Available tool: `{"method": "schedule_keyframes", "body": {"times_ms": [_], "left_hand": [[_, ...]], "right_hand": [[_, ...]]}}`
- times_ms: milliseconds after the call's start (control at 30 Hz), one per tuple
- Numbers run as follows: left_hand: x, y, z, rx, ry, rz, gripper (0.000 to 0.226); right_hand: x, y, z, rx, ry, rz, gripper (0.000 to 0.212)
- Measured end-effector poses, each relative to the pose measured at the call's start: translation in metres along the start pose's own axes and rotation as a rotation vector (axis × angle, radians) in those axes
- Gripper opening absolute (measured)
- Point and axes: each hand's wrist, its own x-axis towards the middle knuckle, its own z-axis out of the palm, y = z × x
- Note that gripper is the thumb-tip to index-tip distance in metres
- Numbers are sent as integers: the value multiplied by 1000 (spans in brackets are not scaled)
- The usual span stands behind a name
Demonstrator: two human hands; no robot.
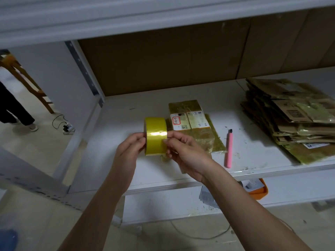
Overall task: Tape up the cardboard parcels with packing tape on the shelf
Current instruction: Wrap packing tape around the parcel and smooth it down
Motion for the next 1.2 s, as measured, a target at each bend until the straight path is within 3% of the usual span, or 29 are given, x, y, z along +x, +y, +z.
{"method": "schedule_keyframes", "body": {"times_ms": [67,167,433,667,800,1200], "left_hand": [[-4,2,4,-13,-84,0,36],[-8,1,9,1,-114,37,29],[-14,2,21,-17,-69,82,16],[-18,6,32,34,43,107,23],[-18,7,36,121,151,94,28],[-18,5,34,159,239,33,34]], "right_hand": [[1,0,0,-7,13,-9,17],[2,1,1,-25,30,-26,14],[-1,-2,3,-59,86,-12,46],[-5,4,3,-52,94,15,21],[-6,10,4,-64,83,24,22],[-14,12,5,-69,103,0,25]]}}
